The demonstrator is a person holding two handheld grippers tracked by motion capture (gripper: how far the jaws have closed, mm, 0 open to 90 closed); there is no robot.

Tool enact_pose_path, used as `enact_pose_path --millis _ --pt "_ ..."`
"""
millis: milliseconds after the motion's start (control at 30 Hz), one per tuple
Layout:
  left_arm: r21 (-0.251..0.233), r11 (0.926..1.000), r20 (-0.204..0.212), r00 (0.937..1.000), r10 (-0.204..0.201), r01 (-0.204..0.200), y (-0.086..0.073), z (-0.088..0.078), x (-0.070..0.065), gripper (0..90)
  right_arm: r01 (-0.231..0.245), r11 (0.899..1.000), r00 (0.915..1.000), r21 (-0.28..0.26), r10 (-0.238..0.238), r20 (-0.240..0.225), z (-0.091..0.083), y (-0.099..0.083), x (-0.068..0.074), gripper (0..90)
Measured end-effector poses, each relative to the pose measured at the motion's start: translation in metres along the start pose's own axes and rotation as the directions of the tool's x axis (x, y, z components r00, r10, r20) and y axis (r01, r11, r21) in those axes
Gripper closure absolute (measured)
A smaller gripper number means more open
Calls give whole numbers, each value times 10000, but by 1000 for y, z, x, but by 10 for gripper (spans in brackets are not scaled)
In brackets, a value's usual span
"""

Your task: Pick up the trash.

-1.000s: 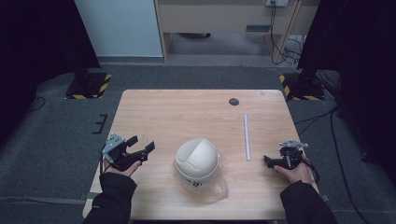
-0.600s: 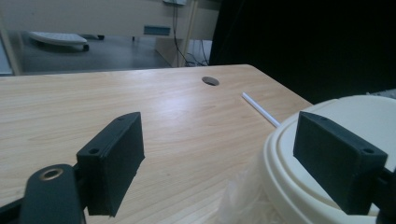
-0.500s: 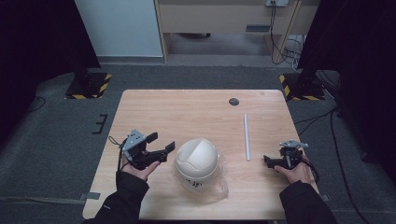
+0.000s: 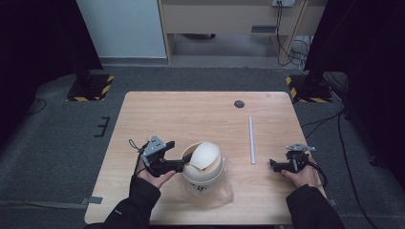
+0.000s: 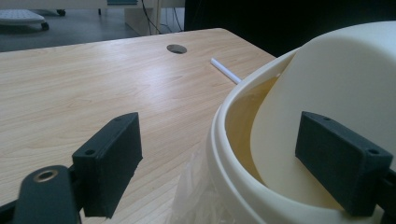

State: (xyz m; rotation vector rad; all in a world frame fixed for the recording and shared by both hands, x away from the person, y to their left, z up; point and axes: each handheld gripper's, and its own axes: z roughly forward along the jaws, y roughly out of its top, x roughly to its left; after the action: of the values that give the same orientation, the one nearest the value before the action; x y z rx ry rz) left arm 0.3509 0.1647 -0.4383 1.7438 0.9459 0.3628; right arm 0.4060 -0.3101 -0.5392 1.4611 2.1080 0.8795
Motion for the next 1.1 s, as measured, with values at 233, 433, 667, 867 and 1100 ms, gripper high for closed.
enact_pose_path --millis 233,433,667,867,1100 --pt "-17 10000 59 10000 8 -8 0 3 0 142 48 10000 10000 -45 -48 -48 0 0 0 32" --pt "-450 9987 -232 9994 246 -256 2 -19 7 137 143 9999 9997 -60 -144 -174 -4 2 0 178" --pt "-690 9975 -848 9964 85 -143 -8 -48 26 136 -430 9961 9991 -767 425 -78 -13 11 -2 251" --pt "200 9996 -1850 9826 -172 213 -44 -71 56 137 -392 9906 9992 -1310 402 54 -22 29 4 317" --pt "1498 9850 -2565 9655 -444 851 -68 -68 81 155 -209 9883 9998 -1509 209 -16 -18 50 23 369"
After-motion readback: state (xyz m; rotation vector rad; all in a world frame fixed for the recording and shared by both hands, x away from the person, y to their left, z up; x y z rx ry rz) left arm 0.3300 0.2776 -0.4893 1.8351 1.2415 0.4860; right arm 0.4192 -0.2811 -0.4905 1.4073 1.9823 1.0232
